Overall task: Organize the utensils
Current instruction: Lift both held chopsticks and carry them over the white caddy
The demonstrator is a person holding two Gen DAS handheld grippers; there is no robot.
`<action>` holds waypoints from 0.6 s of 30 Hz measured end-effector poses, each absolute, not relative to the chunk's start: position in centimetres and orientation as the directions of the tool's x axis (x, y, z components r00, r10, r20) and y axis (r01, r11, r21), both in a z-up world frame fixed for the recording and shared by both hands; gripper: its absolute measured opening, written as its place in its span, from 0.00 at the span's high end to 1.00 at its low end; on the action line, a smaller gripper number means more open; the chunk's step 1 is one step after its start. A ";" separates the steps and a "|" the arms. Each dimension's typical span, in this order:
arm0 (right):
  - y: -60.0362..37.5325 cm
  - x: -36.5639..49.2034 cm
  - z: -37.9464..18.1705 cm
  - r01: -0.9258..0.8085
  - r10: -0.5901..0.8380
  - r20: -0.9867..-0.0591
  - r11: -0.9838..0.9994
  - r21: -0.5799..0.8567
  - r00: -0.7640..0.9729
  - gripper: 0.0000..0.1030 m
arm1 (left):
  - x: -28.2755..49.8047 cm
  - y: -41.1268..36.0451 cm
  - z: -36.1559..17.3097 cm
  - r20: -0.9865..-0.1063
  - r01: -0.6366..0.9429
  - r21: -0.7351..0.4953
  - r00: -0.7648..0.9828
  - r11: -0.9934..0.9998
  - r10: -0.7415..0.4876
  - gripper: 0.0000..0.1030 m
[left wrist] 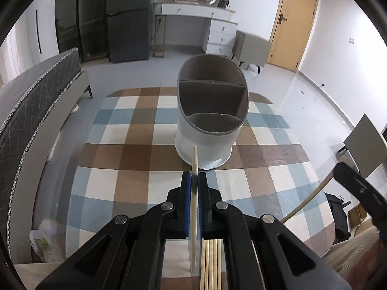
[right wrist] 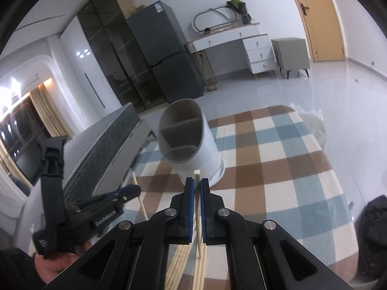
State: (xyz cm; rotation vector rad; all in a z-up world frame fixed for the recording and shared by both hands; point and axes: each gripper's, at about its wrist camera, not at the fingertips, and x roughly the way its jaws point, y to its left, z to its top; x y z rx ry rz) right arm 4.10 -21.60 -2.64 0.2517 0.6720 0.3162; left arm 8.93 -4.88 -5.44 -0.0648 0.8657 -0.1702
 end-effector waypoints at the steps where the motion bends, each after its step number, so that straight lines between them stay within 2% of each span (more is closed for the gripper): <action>1: -21.5 4.0 -2.6 -0.206 0.363 -0.568 0.924 0.322 0.739 0.96 | 9.3 -4.4 -5.4 -0.752 0.122 -0.135 0.634 0.983 -0.182 0.99; 18: -18.7 2.5 1.6 -0.247 0.326 -0.533 0.945 0.215 0.781 0.96 | 8.1 -3.5 0.0 -0.716 0.153 -0.170 0.660 0.973 -0.229 0.99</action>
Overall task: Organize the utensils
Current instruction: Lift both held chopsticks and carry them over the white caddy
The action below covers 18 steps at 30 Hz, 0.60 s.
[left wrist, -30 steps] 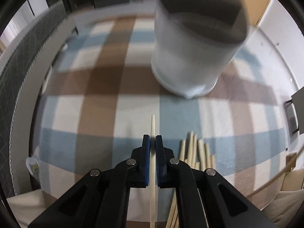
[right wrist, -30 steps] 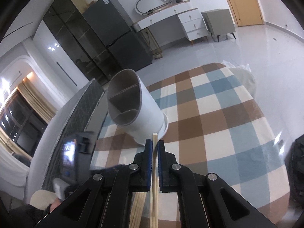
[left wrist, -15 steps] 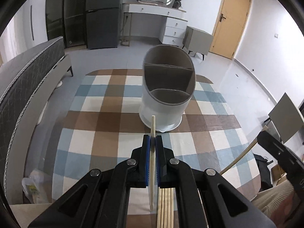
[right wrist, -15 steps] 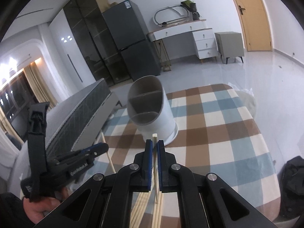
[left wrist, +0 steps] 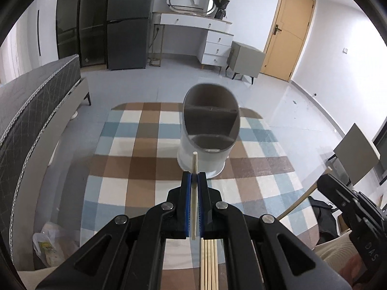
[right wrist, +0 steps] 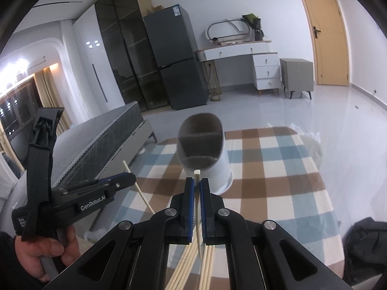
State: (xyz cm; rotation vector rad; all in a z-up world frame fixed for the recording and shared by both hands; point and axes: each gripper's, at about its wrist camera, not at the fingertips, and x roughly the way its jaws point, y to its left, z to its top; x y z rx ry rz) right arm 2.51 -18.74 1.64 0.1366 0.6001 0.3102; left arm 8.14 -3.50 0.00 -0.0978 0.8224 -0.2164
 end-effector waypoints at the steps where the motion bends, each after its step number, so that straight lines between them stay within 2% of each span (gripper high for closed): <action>1: -18.7 2.6 1.9 -0.249 0.326 -0.531 0.945 0.213 0.782 0.96 | 8.3 -3.5 0.5 -0.711 0.159 -0.176 0.663 0.972 -0.237 0.99; 12: -18.1 7.1 9.4 -0.322 0.354 -0.449 0.935 0.149 0.821 0.96 | 11.5 -2.5 8.5 -0.635 0.209 -0.254 0.701 0.944 -0.326 0.99; 18: -17.3 11.0 12.8 -0.368 0.369 -0.413 0.926 0.085 0.833 0.96 | 14.6 -2.5 11.7 -0.599 0.218 -0.255 0.729 0.942 -0.331 0.99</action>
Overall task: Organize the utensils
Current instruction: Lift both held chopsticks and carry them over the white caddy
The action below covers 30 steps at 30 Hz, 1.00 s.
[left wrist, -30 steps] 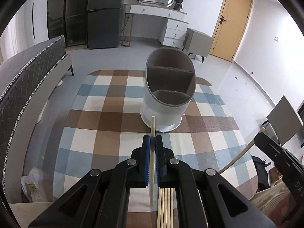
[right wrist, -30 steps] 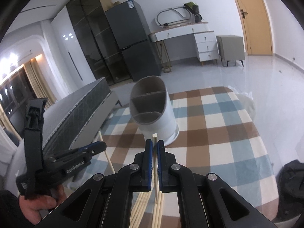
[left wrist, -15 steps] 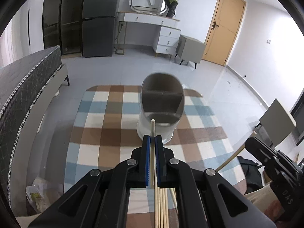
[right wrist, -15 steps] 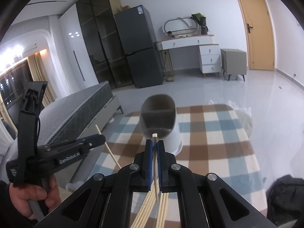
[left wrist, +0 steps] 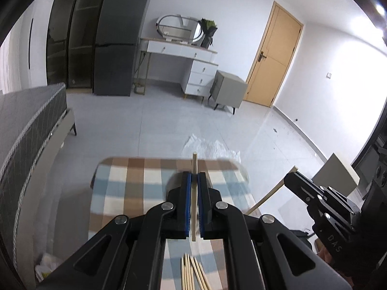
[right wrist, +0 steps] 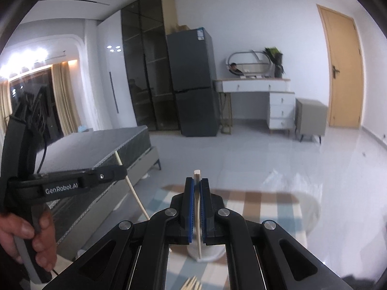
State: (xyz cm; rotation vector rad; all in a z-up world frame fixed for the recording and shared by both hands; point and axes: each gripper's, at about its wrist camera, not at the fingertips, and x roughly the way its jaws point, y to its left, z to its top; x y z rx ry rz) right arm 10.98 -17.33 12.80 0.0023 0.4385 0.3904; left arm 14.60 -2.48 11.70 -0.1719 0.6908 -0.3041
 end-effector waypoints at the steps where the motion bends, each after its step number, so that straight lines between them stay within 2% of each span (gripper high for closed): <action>1: -17.2 11.7 13.2 -0.372 0.369 -0.409 0.925 0.075 0.834 0.96 | 15.3 -2.5 12.0 -0.595 0.220 -0.257 0.731 0.941 -0.333 0.99; 7: -16.7 15.8 14.0 -0.394 0.382 -0.389 0.918 0.050 0.839 0.96 | 19.3 -2.7 11.8 -0.580 0.212 -0.253 0.747 0.944 -0.323 0.99; 14: -16.9 20.0 11.9 -0.393 0.393 -0.388 0.916 0.085 0.833 0.96 | 22.8 -2.9 9.8 -0.583 0.209 -0.264 0.744 0.942 -0.328 0.99; 30: -14.8 23.8 5.4 -0.467 0.402 -0.515 0.884 0.005 0.757 0.96 | 25.8 -2.9 5.2 -0.659 0.222 -0.344 0.634 0.912 -0.403 0.99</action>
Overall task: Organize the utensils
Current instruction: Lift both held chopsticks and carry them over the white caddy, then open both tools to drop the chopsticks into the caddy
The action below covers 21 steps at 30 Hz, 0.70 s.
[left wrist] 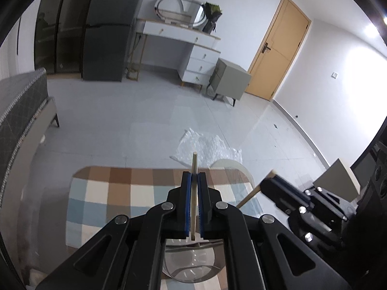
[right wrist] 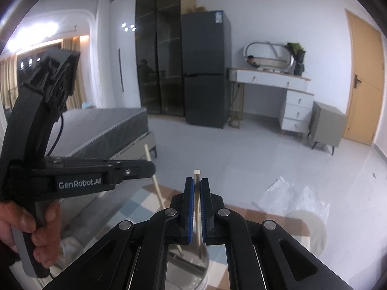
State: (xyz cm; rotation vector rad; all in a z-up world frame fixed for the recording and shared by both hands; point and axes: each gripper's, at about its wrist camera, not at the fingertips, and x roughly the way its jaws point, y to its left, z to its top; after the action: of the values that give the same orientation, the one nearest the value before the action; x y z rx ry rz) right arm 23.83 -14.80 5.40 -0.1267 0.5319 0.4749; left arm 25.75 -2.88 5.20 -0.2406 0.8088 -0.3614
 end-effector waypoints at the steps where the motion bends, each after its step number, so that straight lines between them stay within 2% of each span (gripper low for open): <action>1: -14.7 23.9 5.1 -0.473 0.404 -0.526 0.881 0.003 0.748 0.96 | 26.0 -2.8 5.0 -0.669 0.223 -0.359 0.615 0.906 -0.417 0.99; 4: -14.7 23.6 4.3 -0.493 0.427 -0.545 0.869 0.028 0.722 0.95 | 26.3 -2.8 4.9 -0.713 0.213 -0.367 0.560 0.905 -0.421 0.96; 7: -15.5 22.9 4.2 -0.501 0.459 -0.541 0.862 0.079 0.704 0.85 | 25.7 -2.3 5.5 -0.725 0.189 -0.349 0.566 0.918 -0.392 0.72; 9: -16.4 22.0 4.3 -0.501 0.482 -0.523 0.857 0.117 0.703 0.68 | 24.7 -1.3 6.2 -0.705 0.169 -0.358 0.596 0.918 -0.384 0.50; 11: -17.2 21.3 4.6 -0.484 0.475 -0.515 0.866 0.128 0.714 0.60 | 24.0 -0.4 6.6 -0.702 0.135 -0.348 0.619 0.928 -0.353 0.46; 16: -18.9 18.7 5.5 -0.434 0.451 -0.494 0.887 0.156 0.743 0.54 | 22.2 0.8 7.6 -0.720 0.069 -0.313 0.634 0.947 -0.284 0.45; 19: -19.5 17.4 6.5 -0.414 0.441 -0.471 0.895 0.165 0.765 0.44 | 20.8 0.8 8.4 -0.710 0.058 -0.283 0.659 0.957 -0.249 0.44; 21: -19.7 15.9 7.4 -0.409 0.436 -0.449 0.898 0.161 0.780 0.39 | 19.7 0.5 8.9 -0.699 0.052 -0.251 0.681 0.967 -0.218 0.38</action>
State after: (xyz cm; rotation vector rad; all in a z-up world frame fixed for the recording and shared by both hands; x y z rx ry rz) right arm 15.87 -19.68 7.37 0.0563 0.4982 0.4562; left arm 19.72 0.52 8.92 -0.2177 0.8090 -0.1529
